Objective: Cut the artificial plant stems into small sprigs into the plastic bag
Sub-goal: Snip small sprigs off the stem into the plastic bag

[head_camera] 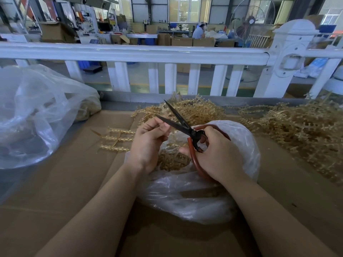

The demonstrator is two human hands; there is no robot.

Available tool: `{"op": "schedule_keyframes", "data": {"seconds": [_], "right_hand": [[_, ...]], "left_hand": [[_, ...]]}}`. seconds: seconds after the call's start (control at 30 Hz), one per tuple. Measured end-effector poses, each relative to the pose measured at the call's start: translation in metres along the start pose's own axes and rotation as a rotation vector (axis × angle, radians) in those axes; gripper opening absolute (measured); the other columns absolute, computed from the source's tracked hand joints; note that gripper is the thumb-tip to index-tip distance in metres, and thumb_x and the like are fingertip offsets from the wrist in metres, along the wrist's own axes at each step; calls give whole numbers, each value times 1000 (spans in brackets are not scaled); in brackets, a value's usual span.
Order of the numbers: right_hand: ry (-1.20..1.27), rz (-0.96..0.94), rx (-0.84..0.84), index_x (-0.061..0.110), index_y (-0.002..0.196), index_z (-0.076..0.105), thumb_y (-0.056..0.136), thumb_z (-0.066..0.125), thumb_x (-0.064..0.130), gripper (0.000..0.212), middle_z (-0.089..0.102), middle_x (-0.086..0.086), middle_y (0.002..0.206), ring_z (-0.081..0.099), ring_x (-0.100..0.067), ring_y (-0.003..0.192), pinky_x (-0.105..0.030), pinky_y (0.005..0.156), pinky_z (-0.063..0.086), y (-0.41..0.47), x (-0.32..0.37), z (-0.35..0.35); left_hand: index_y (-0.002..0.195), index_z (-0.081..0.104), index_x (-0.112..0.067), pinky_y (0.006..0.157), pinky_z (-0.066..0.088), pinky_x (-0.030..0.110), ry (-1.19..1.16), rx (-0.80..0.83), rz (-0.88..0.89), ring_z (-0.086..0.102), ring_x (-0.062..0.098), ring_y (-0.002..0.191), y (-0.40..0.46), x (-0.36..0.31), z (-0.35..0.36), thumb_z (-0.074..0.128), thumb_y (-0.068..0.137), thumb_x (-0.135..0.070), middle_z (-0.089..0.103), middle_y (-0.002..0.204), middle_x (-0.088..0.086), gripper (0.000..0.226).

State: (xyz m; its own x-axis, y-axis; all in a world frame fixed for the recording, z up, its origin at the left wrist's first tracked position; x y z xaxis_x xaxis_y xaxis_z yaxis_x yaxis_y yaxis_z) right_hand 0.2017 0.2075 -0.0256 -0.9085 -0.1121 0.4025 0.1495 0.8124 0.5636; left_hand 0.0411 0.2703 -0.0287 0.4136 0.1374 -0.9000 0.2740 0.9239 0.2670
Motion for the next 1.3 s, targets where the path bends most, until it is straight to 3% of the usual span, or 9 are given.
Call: {"op": "schedule_keyframes", "data": {"seconds": [0.17, 0.37, 0.47, 0.77, 0.87, 1.03, 1.3], "right_hand": [[-47, -23, -10, 26, 91, 56, 72, 44, 89, 67, 61, 13, 84, 57, -6, 76, -25, 63, 53, 0, 4, 0], [-48, -29, -64, 28, 82, 54, 71, 40, 92, 66, 56, 19, 73, 53, -2, 62, -19, 53, 49, -1, 7, -5], [-58, -30, -89, 30, 76, 50, 74, 48, 89, 59, 50, 20, 64, 49, 2, 55, -19, 48, 46, -2, 7, -7], [-45, -20, -97, 26, 72, 49, 75, 61, 80, 56, 52, 14, 59, 50, -4, 53, -28, 49, 49, -2, 5, -6], [-13, -23, -90, 26, 73, 51, 73, 49, 89, 63, 53, 14, 60, 51, -4, 54, -26, 51, 48, -3, 4, -5], [-3, -35, -93, 26, 73, 52, 70, 28, 98, 76, 55, 14, 61, 53, -4, 55, -25, 52, 49, -4, 5, -6], [33, -34, -60, 22, 86, 64, 72, 43, 91, 74, 65, 13, 73, 61, -8, 65, -32, 62, 56, -3, 6, -5]], "left_hand": [[87, 64, -8, 65, 38, 24, -48, -13, -30, 47, 9, 63, 0, 4, -3, 48, 89, 10, 54, 67, 1, 24], [65, 72, -19, 68, 37, 25, -34, 11, -81, 50, 9, 63, -2, 7, 0, 62, 76, -8, 59, 65, -1, 18], [65, 70, -18, 68, 40, 23, -41, 29, -101, 53, 8, 63, -2, 9, 1, 64, 74, -11, 61, 66, -1, 13], [69, 68, -19, 67, 45, 19, -79, 71, -102, 55, 9, 65, 1, 13, 3, 66, 76, -13, 64, 69, -2, 9], [73, 63, -15, 70, 42, 23, -73, 82, -101, 55, 9, 66, 1, 15, 3, 65, 77, -13, 63, 68, -1, 4], [81, 56, -8, 63, 48, 18, -91, 118, -32, 58, 8, 62, 1, 9, 7, 61, 80, -9, 63, 66, 0, 5], [84, 54, -7, 63, 44, 18, -48, 142, 28, 54, 9, 63, 3, 6, 7, 62, 81, -9, 63, 67, -2, 9]]}}
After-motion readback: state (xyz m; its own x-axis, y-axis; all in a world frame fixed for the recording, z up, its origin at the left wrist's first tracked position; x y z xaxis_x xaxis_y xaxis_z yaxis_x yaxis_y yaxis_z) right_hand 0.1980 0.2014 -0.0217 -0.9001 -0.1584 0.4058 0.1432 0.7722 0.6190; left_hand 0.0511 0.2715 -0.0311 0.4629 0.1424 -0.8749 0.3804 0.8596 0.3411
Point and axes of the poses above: each hand's wrist, its own y-axis towards the middle knuckle, its own z-axis out of the palm, x = y × z, the point moved 9 cm from there along y, towards the middle knuckle
